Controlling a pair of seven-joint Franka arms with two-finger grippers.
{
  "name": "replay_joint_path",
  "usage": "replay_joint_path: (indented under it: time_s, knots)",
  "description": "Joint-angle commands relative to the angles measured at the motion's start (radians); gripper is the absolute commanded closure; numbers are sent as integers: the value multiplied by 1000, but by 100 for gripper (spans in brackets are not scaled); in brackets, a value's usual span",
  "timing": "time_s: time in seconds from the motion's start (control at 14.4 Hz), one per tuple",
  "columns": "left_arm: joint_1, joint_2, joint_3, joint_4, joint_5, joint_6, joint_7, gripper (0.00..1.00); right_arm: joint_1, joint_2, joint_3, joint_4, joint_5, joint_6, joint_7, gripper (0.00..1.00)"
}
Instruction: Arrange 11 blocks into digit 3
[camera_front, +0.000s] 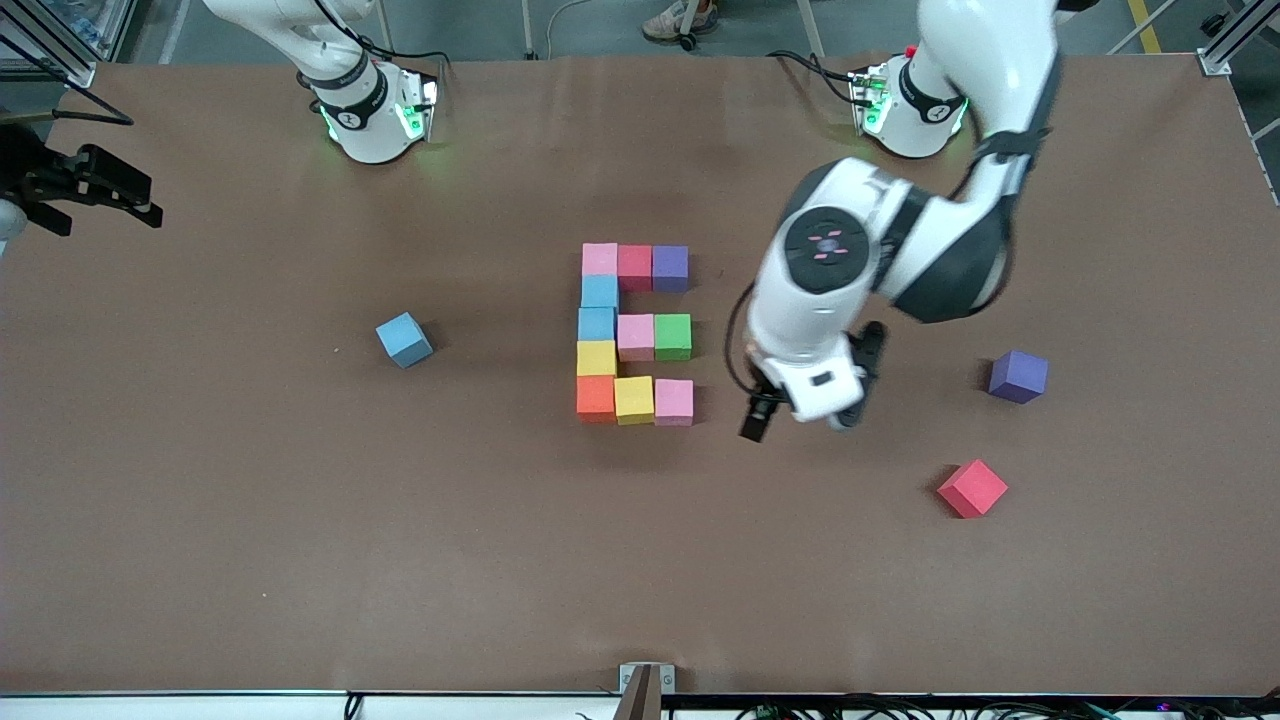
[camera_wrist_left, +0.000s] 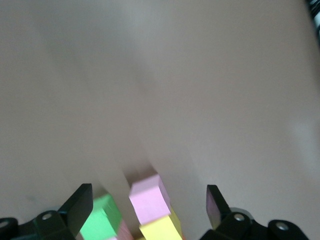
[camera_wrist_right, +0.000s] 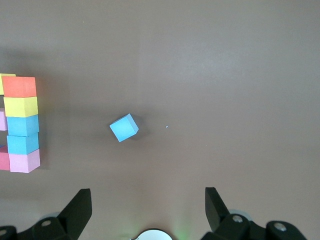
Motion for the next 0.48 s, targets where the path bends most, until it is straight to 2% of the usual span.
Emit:
replay_joint_path:
  time_s: [0.0,0.14,0.42]
  knots:
    - [78,-76,-5,-28,0,-59,229,0,-8,-26,3,-17,-10,-10,-3,0]
    - [159,-112,-7,-28,0,-126,427,0,-8,-27,3,-17,-10,-11,-3,0]
    - [272,-190,-5,-26,2,-209,705,0,-10,-27,3,-17,-10,-5,-5,0]
